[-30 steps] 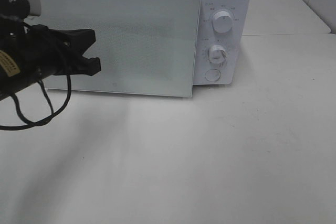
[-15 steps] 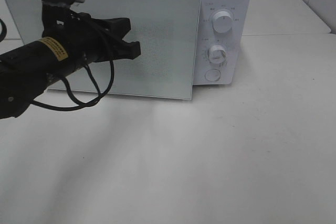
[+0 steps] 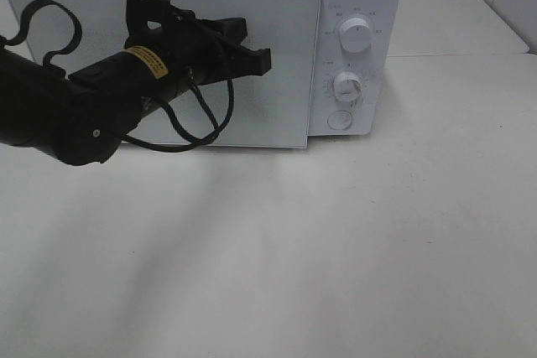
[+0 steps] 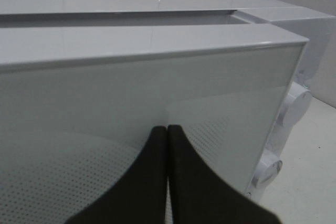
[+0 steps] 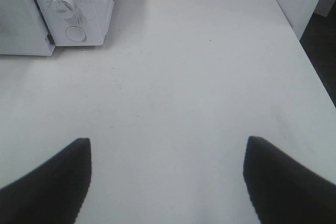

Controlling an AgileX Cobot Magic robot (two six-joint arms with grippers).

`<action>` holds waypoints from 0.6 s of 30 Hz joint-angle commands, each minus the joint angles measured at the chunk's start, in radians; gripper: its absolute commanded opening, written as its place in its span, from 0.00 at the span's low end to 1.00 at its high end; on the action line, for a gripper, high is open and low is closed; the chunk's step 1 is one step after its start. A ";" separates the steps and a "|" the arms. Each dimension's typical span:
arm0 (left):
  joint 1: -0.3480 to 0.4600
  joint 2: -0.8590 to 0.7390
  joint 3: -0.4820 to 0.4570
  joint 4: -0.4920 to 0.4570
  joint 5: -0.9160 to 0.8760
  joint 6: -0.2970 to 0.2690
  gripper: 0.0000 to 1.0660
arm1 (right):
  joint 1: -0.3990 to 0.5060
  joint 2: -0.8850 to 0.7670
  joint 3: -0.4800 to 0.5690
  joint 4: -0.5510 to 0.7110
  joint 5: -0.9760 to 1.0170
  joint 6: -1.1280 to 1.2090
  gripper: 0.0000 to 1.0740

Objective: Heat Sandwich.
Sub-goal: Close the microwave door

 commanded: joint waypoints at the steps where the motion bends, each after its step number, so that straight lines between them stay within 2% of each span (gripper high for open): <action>1: -0.008 0.028 -0.060 -0.040 0.010 0.015 0.00 | -0.007 -0.027 0.001 0.003 -0.004 -0.008 0.71; 9: -0.008 0.070 -0.136 -0.085 0.025 0.039 0.00 | -0.007 -0.027 0.001 0.003 -0.004 -0.008 0.71; 10: -0.007 0.085 -0.155 -0.104 0.036 0.065 0.00 | -0.007 -0.027 0.001 0.003 -0.004 -0.008 0.71; 18: -0.004 0.108 -0.189 -0.130 0.049 0.093 0.00 | -0.007 -0.027 0.001 0.003 -0.004 -0.008 0.71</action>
